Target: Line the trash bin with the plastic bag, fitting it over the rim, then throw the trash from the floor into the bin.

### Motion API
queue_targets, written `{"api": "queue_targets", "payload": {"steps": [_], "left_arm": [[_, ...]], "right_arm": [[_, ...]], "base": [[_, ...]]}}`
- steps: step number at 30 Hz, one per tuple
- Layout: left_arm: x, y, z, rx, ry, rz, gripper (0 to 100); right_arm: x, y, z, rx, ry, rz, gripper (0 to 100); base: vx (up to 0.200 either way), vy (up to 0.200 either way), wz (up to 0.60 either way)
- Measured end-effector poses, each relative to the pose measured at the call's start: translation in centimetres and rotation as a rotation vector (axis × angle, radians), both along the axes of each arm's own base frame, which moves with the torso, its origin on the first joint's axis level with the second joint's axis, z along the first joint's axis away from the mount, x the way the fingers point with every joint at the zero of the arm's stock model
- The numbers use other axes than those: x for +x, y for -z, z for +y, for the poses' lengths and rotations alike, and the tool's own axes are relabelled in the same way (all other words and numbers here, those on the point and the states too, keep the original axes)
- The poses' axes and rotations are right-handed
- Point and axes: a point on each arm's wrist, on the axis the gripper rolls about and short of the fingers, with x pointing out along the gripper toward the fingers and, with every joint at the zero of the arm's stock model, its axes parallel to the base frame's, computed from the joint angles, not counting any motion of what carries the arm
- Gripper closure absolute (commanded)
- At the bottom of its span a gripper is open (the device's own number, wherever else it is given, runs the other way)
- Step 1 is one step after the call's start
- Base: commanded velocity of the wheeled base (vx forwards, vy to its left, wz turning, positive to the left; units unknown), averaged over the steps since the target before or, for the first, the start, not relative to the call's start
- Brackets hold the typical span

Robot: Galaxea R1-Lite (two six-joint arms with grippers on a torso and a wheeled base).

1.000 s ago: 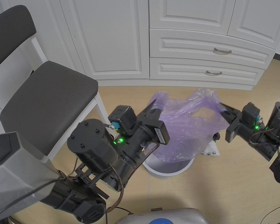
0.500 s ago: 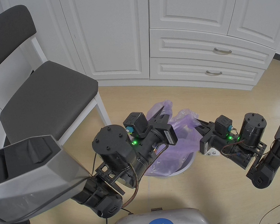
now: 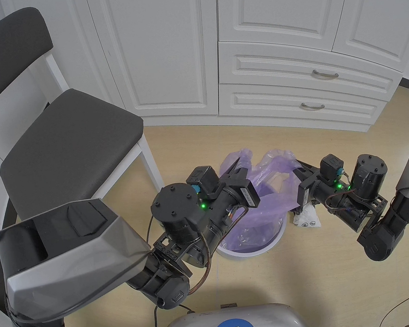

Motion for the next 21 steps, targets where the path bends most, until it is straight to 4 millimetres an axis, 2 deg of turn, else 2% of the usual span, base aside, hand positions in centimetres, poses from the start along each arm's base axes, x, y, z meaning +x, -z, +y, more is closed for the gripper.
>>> {"api": "queue_targets", "payload": {"steps": [7,16,21], "left_arm": [[1.4,1.4,0.6,0.011,-0.024,0.023,100],[2.7,4.4,0.6,0.041,-0.017,0.074,100],[3.2,5.5,1.1,0.065,-0.009,0.09,100]], "right_arm": [[1.3,1.8,0.3,0.028,-0.006,0.053,100],[2.0,4.6,0.7,0.008,-0.046,0.13,100],[2.1,6.1,1.9,0.028,-0.075,0.178,100]], "base": [[0.0,0.0,0.0],[0.0,0.0,0.0],[0.0,0.0,0.0]]}}
